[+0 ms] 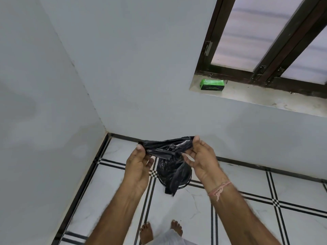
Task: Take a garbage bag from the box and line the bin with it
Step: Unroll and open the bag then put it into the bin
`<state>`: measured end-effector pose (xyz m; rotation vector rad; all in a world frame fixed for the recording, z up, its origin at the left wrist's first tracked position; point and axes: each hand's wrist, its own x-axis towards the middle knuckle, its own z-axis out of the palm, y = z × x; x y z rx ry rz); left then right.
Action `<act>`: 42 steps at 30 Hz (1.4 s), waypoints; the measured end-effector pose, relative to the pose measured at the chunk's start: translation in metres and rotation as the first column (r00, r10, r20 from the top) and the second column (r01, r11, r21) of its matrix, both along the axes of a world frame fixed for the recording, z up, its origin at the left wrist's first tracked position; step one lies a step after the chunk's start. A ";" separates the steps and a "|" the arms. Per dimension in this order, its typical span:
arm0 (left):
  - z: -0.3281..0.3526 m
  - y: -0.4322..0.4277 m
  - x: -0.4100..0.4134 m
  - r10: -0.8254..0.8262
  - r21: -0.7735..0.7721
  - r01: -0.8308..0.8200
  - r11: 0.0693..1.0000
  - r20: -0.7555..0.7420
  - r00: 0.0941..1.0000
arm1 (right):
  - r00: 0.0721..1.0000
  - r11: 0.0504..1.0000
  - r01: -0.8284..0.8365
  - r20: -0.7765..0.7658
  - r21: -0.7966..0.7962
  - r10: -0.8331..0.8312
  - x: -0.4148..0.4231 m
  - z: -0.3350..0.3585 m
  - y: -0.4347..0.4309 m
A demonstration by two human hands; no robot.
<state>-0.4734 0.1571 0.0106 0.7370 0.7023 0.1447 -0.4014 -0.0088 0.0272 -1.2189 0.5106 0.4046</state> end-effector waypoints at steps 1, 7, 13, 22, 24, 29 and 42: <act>-0.002 0.000 -0.001 -0.028 -0.019 0.028 0.999 0.017 0.999 | 0.999 1.000 0.027 -0.019 -0.012 -0.028 0.003 -0.002 0.000; -0.020 0.009 -0.014 -0.412 0.102 0.401 0.910 0.125 0.903 | 0.982 0.981 0.186 0.006 -0.054 -0.186 0.010 -0.010 0.006; -0.025 0.023 -0.022 -0.442 0.393 0.413 0.822 -0.019 0.897 | 0.918 0.963 -0.006 0.380 -0.270 0.112 0.001 -0.013 -0.001; 0.009 -0.006 0.000 -0.690 0.425 0.619 0.660 0.017 0.724 | 0.852 0.936 -0.239 0.406 -0.260 0.330 0.002 -0.003 0.004; 0.007 -0.011 -0.003 -0.617 0.304 0.580 0.756 0.034 0.786 | 0.852 0.920 -0.195 0.407 -0.339 0.331 0.002 -0.002 0.007; 0.006 -0.029 -0.001 -0.323 0.168 0.322 0.932 -0.019 0.946 | 0.792 0.837 0.060 0.536 -0.544 0.292 -0.023 -0.003 0.005; 0.002 -0.031 -0.002 -0.347 0.046 0.346 0.937 0.026 0.937 | 0.974 0.984 -0.176 0.144 -0.002 0.175 -0.031 0.001 0.014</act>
